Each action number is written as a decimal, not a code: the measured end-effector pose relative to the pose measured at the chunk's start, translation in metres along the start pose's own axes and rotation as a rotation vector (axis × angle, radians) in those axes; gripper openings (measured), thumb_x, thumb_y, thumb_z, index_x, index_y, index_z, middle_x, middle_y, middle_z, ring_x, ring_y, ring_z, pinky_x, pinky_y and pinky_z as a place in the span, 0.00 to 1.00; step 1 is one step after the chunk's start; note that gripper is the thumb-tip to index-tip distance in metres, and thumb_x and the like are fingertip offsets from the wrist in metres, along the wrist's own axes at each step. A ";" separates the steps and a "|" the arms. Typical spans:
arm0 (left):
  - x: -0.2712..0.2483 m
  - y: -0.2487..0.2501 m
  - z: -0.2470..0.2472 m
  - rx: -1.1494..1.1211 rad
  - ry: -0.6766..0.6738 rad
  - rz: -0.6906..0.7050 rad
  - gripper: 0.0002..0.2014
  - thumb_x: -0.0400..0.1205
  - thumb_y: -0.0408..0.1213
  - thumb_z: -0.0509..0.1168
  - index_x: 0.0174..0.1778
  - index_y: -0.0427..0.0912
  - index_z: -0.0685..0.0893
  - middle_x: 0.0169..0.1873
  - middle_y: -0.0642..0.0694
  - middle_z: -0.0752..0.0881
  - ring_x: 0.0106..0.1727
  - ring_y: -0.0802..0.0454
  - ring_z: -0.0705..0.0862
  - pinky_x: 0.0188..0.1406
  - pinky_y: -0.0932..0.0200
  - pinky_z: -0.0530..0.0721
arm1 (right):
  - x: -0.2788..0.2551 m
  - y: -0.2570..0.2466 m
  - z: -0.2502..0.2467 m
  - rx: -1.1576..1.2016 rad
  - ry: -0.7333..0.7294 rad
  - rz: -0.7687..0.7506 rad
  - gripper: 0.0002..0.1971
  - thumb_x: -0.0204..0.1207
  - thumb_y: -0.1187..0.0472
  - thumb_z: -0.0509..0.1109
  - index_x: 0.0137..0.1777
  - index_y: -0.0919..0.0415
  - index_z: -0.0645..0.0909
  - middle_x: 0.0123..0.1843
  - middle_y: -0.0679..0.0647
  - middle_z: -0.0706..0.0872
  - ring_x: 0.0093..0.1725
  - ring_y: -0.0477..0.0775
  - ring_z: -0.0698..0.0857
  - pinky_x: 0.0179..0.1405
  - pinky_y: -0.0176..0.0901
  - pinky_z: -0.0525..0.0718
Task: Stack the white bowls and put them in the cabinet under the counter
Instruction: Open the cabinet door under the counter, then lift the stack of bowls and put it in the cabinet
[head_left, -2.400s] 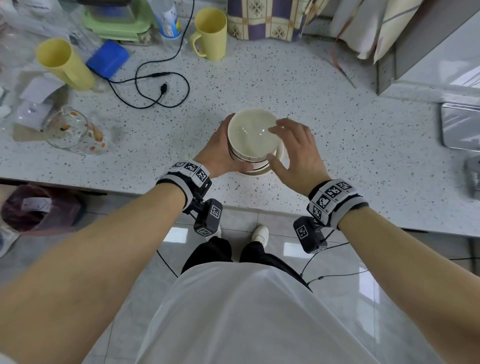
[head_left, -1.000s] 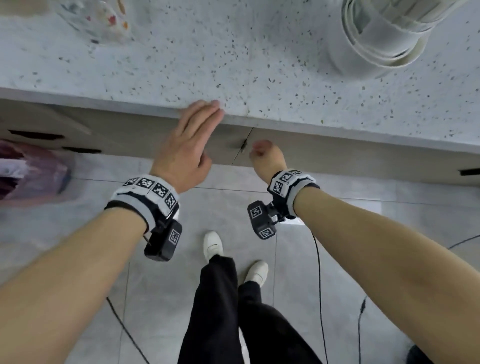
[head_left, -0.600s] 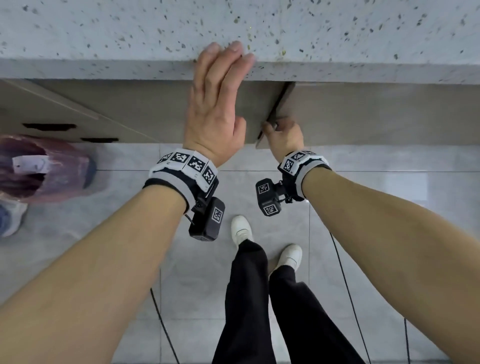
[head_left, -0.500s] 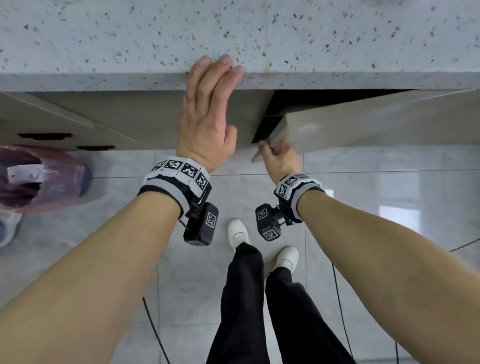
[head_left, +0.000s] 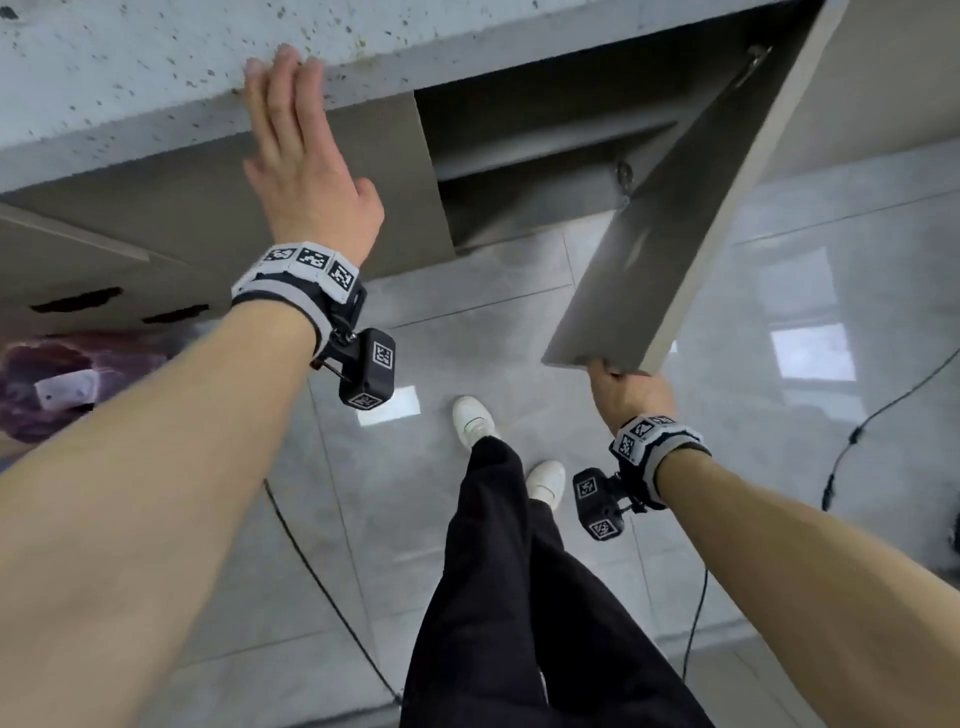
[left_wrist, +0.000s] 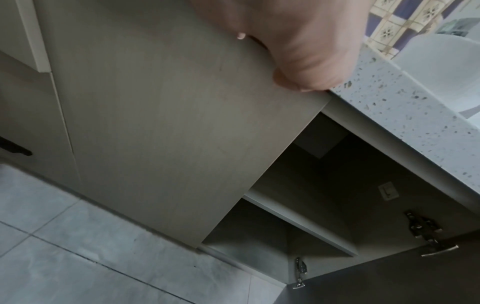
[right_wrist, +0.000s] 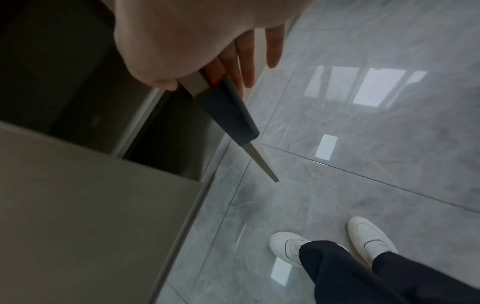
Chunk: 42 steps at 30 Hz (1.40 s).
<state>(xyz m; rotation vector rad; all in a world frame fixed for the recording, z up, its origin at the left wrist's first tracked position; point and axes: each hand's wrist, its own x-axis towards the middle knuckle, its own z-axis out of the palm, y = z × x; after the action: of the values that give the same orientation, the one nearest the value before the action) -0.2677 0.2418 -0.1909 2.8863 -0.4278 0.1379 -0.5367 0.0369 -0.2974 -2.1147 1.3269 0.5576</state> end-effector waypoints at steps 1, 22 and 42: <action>-0.002 0.004 -0.002 0.041 -0.021 -0.017 0.43 0.75 0.35 0.62 0.88 0.43 0.55 0.89 0.44 0.54 0.90 0.38 0.50 0.76 0.35 0.71 | -0.006 0.013 -0.008 0.104 0.052 0.023 0.22 0.71 0.36 0.58 0.46 0.55 0.79 0.40 0.61 0.86 0.42 0.69 0.86 0.39 0.48 0.82; -0.003 0.040 -0.027 -0.019 -0.200 -0.179 0.44 0.76 0.37 0.68 0.87 0.42 0.53 0.89 0.45 0.49 0.90 0.41 0.47 0.82 0.29 0.55 | 0.013 0.092 -0.089 0.984 -0.034 0.626 0.08 0.77 0.63 0.58 0.50 0.63 0.77 0.45 0.59 0.83 0.47 0.63 0.88 0.43 0.51 0.84; 0.175 0.136 -0.065 -0.897 -0.447 -0.055 0.63 0.64 0.59 0.83 0.87 0.61 0.46 0.88 0.53 0.51 0.80 0.47 0.70 0.68 0.34 0.83 | 0.105 -0.294 -0.294 0.813 -0.005 -0.633 0.24 0.81 0.47 0.59 0.76 0.50 0.72 0.74 0.52 0.78 0.72 0.52 0.78 0.74 0.58 0.77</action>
<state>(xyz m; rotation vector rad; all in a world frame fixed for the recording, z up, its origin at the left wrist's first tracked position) -0.1455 0.0818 -0.0790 2.0112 -0.3531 -0.5700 -0.2132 -0.1279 -0.0702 -1.6700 0.6276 -0.2223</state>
